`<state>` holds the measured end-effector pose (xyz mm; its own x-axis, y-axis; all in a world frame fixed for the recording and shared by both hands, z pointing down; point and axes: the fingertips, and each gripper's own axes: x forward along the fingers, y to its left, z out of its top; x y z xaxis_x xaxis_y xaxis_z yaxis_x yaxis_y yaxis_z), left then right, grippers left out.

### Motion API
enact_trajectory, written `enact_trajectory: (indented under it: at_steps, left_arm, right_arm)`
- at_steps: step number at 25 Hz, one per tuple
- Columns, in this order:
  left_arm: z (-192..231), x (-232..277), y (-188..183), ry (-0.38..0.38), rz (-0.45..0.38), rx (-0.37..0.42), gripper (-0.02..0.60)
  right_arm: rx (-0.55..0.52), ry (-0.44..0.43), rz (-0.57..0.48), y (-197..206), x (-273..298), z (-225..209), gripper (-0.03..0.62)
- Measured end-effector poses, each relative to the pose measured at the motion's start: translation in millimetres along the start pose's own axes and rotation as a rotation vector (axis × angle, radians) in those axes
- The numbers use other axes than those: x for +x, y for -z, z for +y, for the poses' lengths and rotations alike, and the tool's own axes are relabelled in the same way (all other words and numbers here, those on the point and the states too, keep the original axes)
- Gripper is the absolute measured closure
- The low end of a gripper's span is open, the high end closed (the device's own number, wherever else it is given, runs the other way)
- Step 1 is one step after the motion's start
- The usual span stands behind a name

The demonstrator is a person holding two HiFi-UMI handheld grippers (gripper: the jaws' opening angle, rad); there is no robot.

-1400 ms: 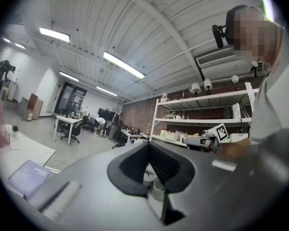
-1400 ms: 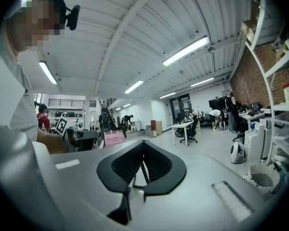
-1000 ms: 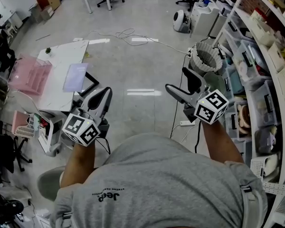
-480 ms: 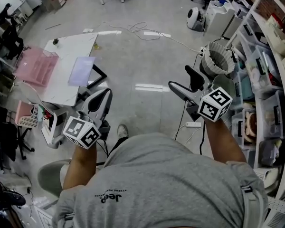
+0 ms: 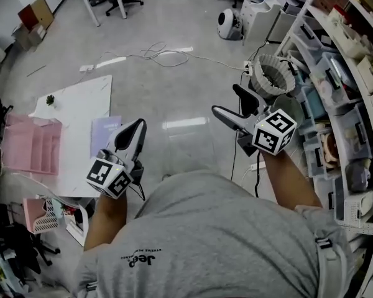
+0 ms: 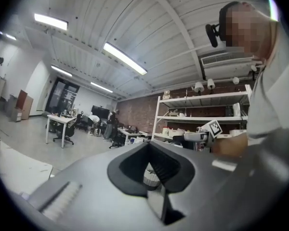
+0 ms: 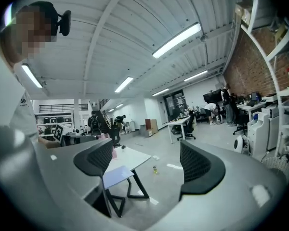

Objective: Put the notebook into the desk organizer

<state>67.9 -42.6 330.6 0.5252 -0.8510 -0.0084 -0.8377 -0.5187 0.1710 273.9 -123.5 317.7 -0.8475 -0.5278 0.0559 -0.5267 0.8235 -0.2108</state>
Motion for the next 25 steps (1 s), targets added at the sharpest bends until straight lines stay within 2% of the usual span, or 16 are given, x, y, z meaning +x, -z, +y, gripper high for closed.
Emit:
enact_trajectory:
  at_steps: [3, 7, 12, 16, 18, 21, 25]
  left_arm:
    - [43, 19, -15, 0.074, 0.027, 0.018, 0.525]
    - [91, 51, -26, 0.118, 0.032, -0.008, 0.525]
    - [113, 107, -12, 0.149, 0.050, -0.036, 0.525]
    - [114, 164, -1, 0.121, 0.063, -0.021, 0.525]
    - [115, 197, -2, 0.086, 0.058, -0.016, 0.525]
    - [114, 236, -5, 0.029, 0.041, -0.055, 0.525]
    - [120, 261, -3, -0.050, 0.032, -0.053, 0.525]
  right_arm:
    - [0.007, 0.070, -0.006, -12, 35, -12, 0.180]
    - [0.027, 0.132, 0.004, -16, 69, -36, 0.180]
    - [0.054, 0.186, 0.026, -7, 75, -90, 0.181]
    - [0.071, 0.174, 0.014, -10, 71, -153, 0.181]
    - [0.074, 0.143, 0.007, -16, 73, -186, 0.181]
    - [0.091, 0.097, 0.026, -21, 75, -226, 0.181]
    - [0.103, 0.004, 0.067, -23, 104, -264, 0.181]
